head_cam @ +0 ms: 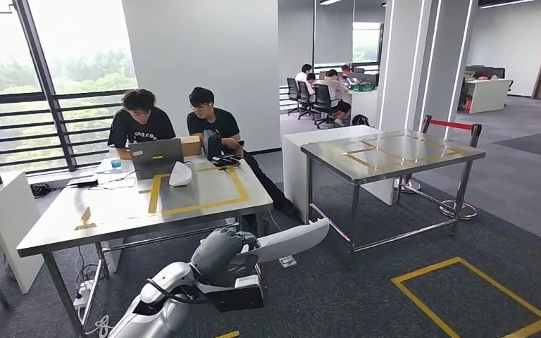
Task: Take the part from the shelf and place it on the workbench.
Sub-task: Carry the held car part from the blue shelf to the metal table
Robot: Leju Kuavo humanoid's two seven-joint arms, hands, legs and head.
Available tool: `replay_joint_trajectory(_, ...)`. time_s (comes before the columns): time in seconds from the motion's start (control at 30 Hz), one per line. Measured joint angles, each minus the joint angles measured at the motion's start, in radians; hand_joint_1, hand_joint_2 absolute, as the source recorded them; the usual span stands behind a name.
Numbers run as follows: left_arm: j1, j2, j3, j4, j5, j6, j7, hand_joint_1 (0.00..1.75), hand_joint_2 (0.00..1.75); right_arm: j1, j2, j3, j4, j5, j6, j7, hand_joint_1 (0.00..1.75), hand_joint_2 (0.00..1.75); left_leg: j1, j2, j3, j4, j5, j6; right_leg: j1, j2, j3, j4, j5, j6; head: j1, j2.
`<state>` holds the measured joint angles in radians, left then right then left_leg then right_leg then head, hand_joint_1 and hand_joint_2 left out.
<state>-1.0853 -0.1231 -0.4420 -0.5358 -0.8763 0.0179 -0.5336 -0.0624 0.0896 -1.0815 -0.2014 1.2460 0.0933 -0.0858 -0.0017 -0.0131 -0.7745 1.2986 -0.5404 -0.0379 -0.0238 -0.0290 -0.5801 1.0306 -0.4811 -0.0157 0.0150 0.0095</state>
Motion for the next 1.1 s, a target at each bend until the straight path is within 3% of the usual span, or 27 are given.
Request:
replay_joint_trajectory(0.03, -0.002, 0.004, 0.000, 0.002, 0.000, 0.000, 0.001, 1.75, 1.75, 0.000, 0.000, 0.000, 0.000, 0.000, 0.001, 0.002, 0.00, 0.00, 0.001, 0.004, -0.010, 0.022, 0.000, -0.001, 0.001, -0.016, 0.001, 0.000, -0.002, -0.001, 0.000, 0.000)
replay_joint_trajectory(0.07, -0.004, 0.007, 0.000, 0.004, 0.000, 0.000, 0.002, 1.75, 1.75, -0.001, 0.000, 0.000, 0.000, 0.000, 0.002, 0.004, 0.00, 0.00, 0.001, 0.008, 0.003, 0.002, 0.019, 0.000, 0.001, -0.030, 0.002, 0.001, -0.003, -0.001, 0.000, 0.000)
replay_joint_trajectory(0.1, -0.009, 0.010, 0.000, 0.005, -0.001, 0.000, 0.003, 1.75, 1.75, -0.003, 0.000, 0.000, 0.000, 0.000, 0.002, 0.006, 0.00, 0.00, 0.001, 0.018, 0.033, -0.053, 0.049, 0.003, 0.001, -0.044, 0.005, 0.001, -0.006, 0.000, 0.000, 0.000)
replay_joint_trajectory(0.17, -0.024, 0.014, 0.001, 0.006, -0.001, 0.000, 0.003, 1.75, 1.75, -0.004, 0.000, 0.000, 0.000, -0.001, 0.002, 0.010, 0.00, 0.00, -0.006, 0.063, 0.110, -0.192, 0.100, 0.014, 0.005, -0.068, 0.011, 0.003, -0.013, 0.007, 0.000, 0.000)
replay_joint_trajectory(0.23, -0.037, 0.015, 0.001, 0.007, -0.001, 0.002, 0.003, 1.75, 1.75, -0.006, 0.000, 0.000, 0.000, -0.002, 0.000, 0.015, 0.00, 0.00, -0.013, 0.088, 0.146, -0.262, 0.111, 0.028, 0.012, -0.090, 0.015, 0.003, -0.018, 0.016, 0.002, 0.000)
replay_joint_trajectory(0.3, -0.042, 0.019, 0.001, 0.009, -0.001, 0.003, 0.002, 1.75, 1.75, -0.010, 0.000, 0.000, 0.000, -0.003, -0.005, 0.018, 0.00, 0.00, -0.013, 0.070, 0.147, -0.269, 0.111, 0.039, 0.015, -0.106, 0.021, -0.001, -0.021, 0.026, 0.003, 0.000)
replay_joint_trajectory(0.37, -0.045, 0.023, 0.002, 0.010, -0.001, 0.002, 0.000, 1.75, 1.75, -0.012, 0.000, 0.000, 0.000, -0.004, -0.013, 0.019, 0.00, 0.00, -0.006, 0.054, 0.150, -0.276, 0.115, 0.050, 0.010, -0.070, 0.015, 0.021, -0.038, 0.037, 0.003, 0.000)
replay_joint_trajectory(0.43, -0.048, 0.019, 0.002, 0.011, -0.001, -0.002, -0.001, 1.75, 1.75, -0.011, 0.000, 0.000, 0.000, -0.004, -0.018, 0.018, 0.00, 0.00, 0.000, 0.040, 0.151, -0.280, 0.117, 0.059, 0.006, -0.004, -0.032, 0.118, -0.088, 0.047, 0.004, 0.000)
replay_joint_trajectory(0.5, -0.047, 0.014, 0.002, 0.017, -0.001, -0.012, -0.001, 1.75, 1.75, -0.008, -0.001, 0.000, 0.000, -0.004, -0.021, 0.014, 0.00, 0.00, 0.001, 0.025, 0.151, -0.280, 0.115, 0.062, 0.006, 0.022, -0.102, 0.247, -0.134, 0.051, 0.006, 0.000)
replay_joint_trajectory(0.53, -0.046, 0.013, 0.002, 0.021, -0.001, -0.019, -0.001, 1.75, 1.75, -0.007, -0.002, 0.000, 0.000, -0.004, -0.021, 0.012, 0.00, 0.00, 0.001, 0.018, 0.151, -0.278, 0.115, 0.062, 0.006, 0.024, -0.124, 0.278, -0.133, 0.052, 0.006, 0.000)
replay_joint_trajectory(0.57, -0.046, 0.013, 0.002, 0.024, 0.000, -0.025, 0.000, 1.75, 1.75, -0.006, -0.003, 0.000, 0.000, -0.004, -0.021, 0.011, 0.00, 0.00, 0.001, 0.012, 0.151, -0.277, 0.115, 0.061, 0.006, 0.024, -0.129, 0.270, -0.112, 0.052, 0.006, 0.000)
replay_joint_trajectory(0.6, -0.047, 0.013, 0.002, 0.027, 0.000, -0.030, 0.000, 1.75, 1.75, -0.007, -0.003, 0.000, 0.000, -0.003, -0.021, 0.009, 0.00, 0.00, 0.002, 0.006, 0.151, -0.274, 0.113, 0.060, 0.005, 0.024, -0.113, 0.224, -0.075, 0.051, 0.006, 0.000)
replay_joint_trajectory(0.63, -0.048, 0.013, 0.002, 0.028, 0.000, -0.033, 0.001, 1.75, 1.75, -0.007, -0.004, 0.000, 0.000, -0.002, -0.021, 0.006, 0.00, 0.00, 0.003, 0.002, 0.151, -0.271, 0.111, 0.057, 0.005, 0.024, -0.086, 0.153, -0.036, 0.050, 0.006, 0.000)
replay_joint_trajectory(0.7, -0.051, 0.013, 0.002, 0.029, 0.000, -0.037, 0.005, 1.75, 1.75, -0.009, -0.005, 0.000, 0.000, -0.001, -0.020, 0.002, 0.00, 0.00, 0.000, -0.006, 0.148, -0.263, 0.107, 0.046, 0.006, 0.026, -0.036, 0.038, 0.006, 0.044, 0.007, 0.000)
replay_joint_trajectory(0.73, -0.052, 0.014, 0.002, 0.029, 0.000, -0.039, 0.006, 1.75, 1.75, -0.010, -0.005, 0.000, 0.000, -0.001, -0.019, 0.001, 0.00, 0.00, -0.002, -0.008, 0.146, -0.261, 0.105, 0.043, 0.006, 0.027, -0.025, 0.013, 0.010, 0.040, 0.007, 0.000)
replay_joint_trajectory(0.8, -0.053, 0.015, 0.002, 0.030, 0.000, -0.041, 0.008, 1.75, 1.75, -0.010, -0.005, 0.000, 0.000, -0.001, -0.017, 0.001, 0.00, 0.00, -0.006, -0.009, 0.143, -0.261, 0.106, 0.054, 0.005, 0.028, -0.023, 0.007, 0.010, 0.034, 0.006, 0.000)
replay_joint_trajectory(0.9, -0.055, 0.016, 0.002, 0.029, 0.000, -0.042, 0.009, 1.75, 1.75, -0.010, 0.000, 0.000, 0.001, -0.002, -0.015, 0.001, 0.00, 0.00, -0.013, -0.008, 0.147, -0.274, 0.108, 0.067, -0.002, 0.029, -0.017, -0.006, 0.016, 0.037, 0.004, 0.000)
replay_joint_trajectory(1.0, -0.062, 0.006, 0.002, 0.020, 0.000, -0.042, 0.009, 1.75, 1.75, -0.009, 0.002, -0.001, 0.001, -0.005, -0.016, 0.003, 0.00, 0.00, -0.008, -0.004, 0.209, -0.367, 0.140, 0.079, 0.001, 0.032, -0.001, -0.021, 0.018, 0.042, 0.002, 0.000)
replay_joint_trajectory(1.03, -0.066, -0.001, 0.002, 0.019, 0.000, -0.042, 0.010, 1.75, 1.75, -0.009, 0.002, -0.001, 0.001, -0.007, -0.016, 0.006, 0.00, 0.00, 0.000, -0.002, 0.229, -0.394, 0.153, 0.079, 0.002, 0.033, -0.011, 0.005, 0.003, 0.046, 0.002, 0.000)
replay_joint_trajectory(1.1, -0.068, -0.016, 0.002, 0.021, -0.001, -0.042, 0.012, 1.75, 1.75, -0.009, 0.002, -0.001, 0.001, -0.012, -0.016, 0.014, 0.00, 0.00, 0.012, 0.001, 0.241, -0.412, 0.160, 0.068, -0.005, 0.034, -0.067, 0.112, -0.048, 0.061, 0.003, 0.000)
